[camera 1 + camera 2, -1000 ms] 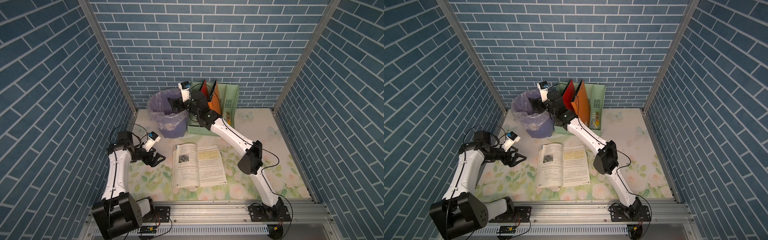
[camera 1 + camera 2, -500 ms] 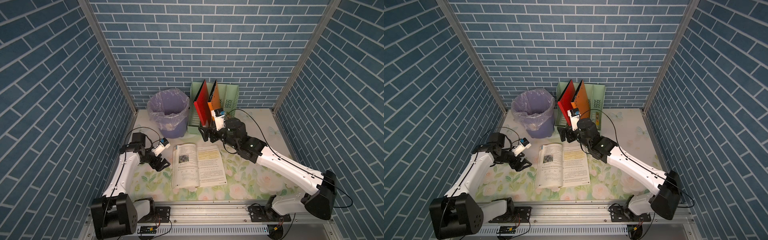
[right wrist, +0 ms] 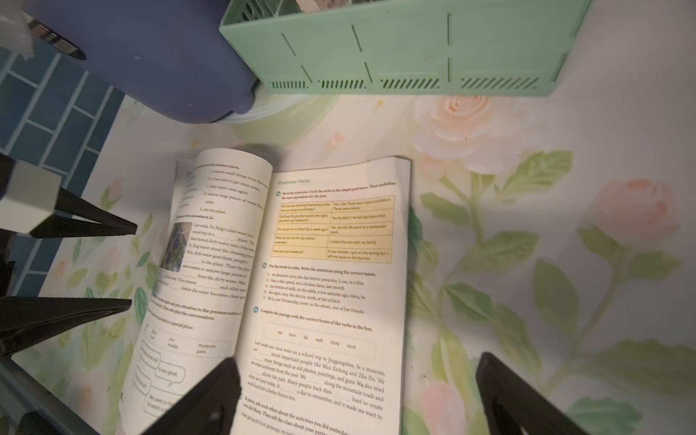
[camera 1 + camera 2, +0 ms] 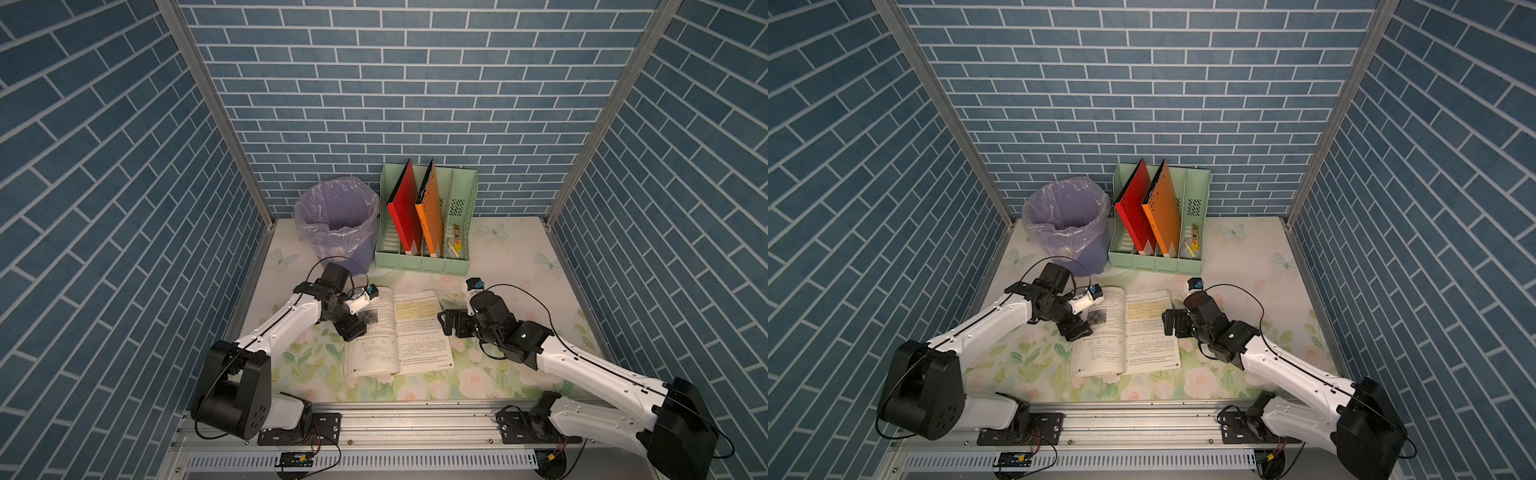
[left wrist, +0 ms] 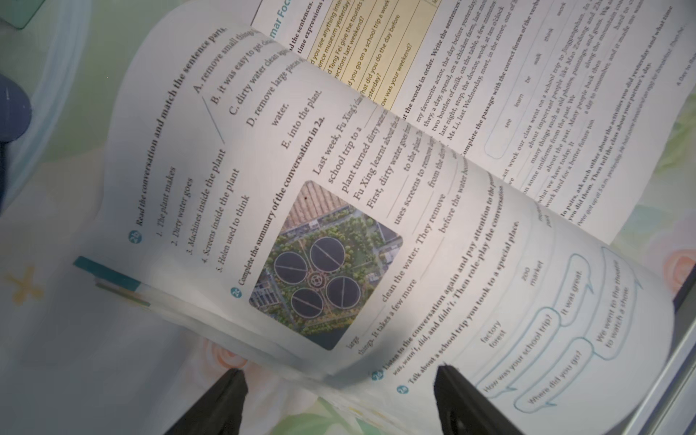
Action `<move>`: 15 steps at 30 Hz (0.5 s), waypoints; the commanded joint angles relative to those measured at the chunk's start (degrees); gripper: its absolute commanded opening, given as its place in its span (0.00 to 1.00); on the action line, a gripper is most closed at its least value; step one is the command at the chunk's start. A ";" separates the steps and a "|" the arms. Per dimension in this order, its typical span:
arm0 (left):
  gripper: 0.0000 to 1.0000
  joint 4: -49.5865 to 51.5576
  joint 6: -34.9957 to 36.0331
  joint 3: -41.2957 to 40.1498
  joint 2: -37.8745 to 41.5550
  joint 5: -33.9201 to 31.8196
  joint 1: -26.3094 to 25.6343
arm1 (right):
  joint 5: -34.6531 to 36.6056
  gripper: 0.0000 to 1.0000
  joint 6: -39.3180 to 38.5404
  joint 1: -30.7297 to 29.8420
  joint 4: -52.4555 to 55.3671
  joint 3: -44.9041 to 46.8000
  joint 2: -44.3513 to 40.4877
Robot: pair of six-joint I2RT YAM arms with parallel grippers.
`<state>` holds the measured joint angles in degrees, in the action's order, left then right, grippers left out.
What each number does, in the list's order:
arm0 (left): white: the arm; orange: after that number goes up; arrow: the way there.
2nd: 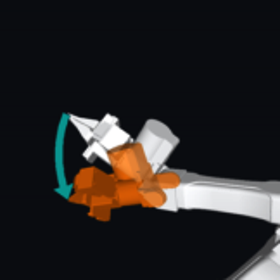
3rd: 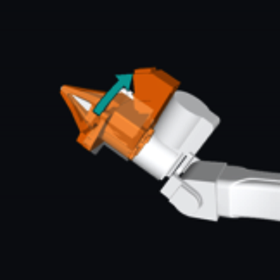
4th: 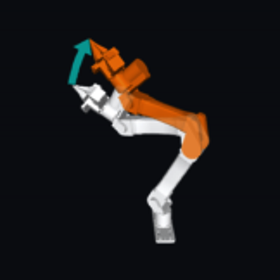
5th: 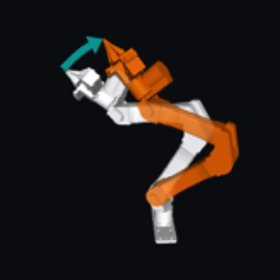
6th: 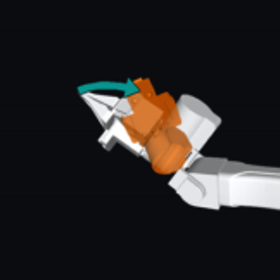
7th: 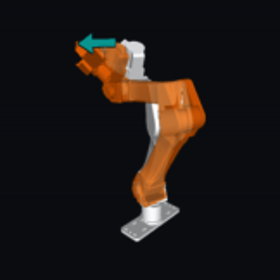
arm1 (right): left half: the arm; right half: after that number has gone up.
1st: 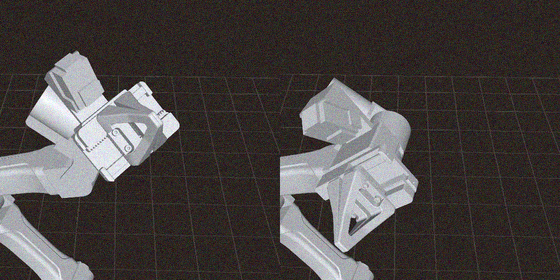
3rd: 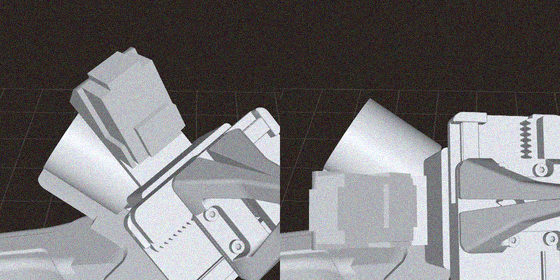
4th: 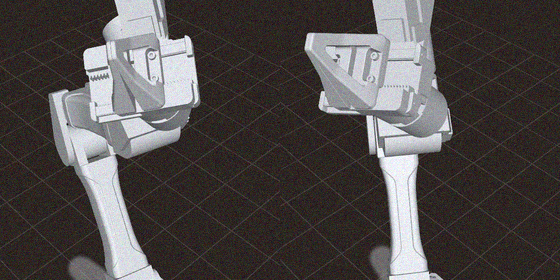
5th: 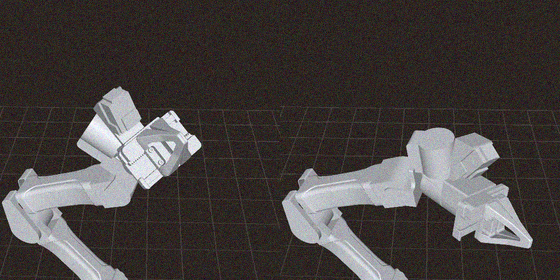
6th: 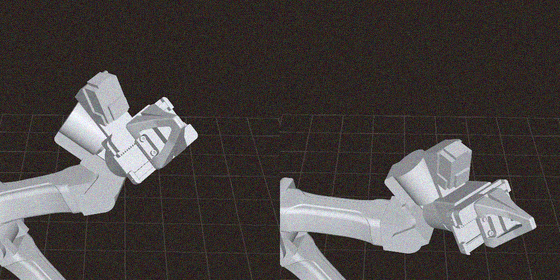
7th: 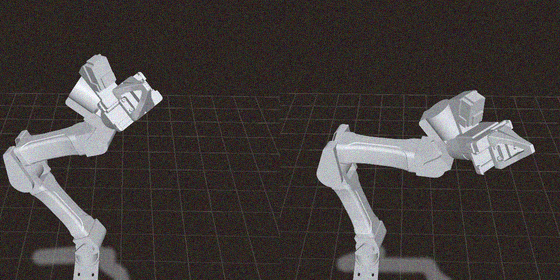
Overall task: Peel off the used sticky note
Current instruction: Close the book at the center of the board.
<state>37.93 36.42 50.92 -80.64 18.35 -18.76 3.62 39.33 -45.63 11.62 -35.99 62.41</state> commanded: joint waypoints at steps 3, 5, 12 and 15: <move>0.82 -1.60 -0.67 -0.24 -1.28 -4.89 -1.10 | -11.30 0.97 4.61 3.35 -5.27 3.19 4.85; 0.82 -1.26 0.08 -0.81 -1.63 -5.77 -1.10 | -14.09 0.96 5.14 4.15 -7.18 3.65 7.47; 0.79 -2.14 0.80 -3.10 -3.38 -8.82 -1.14 | -19.16 0.94 8.91 4.41 -14.44 5.42 14.36; 0.78 -2.83 0.80 -3.65 -4.03 -9.72 -1.19 | -19.33 0.94 10.12 4.48 -15.41 6.26 15.88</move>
<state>35.64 36.71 48.03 -83.83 10.37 -19.53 -13.43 46.41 -41.34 -0.45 -30.68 77.10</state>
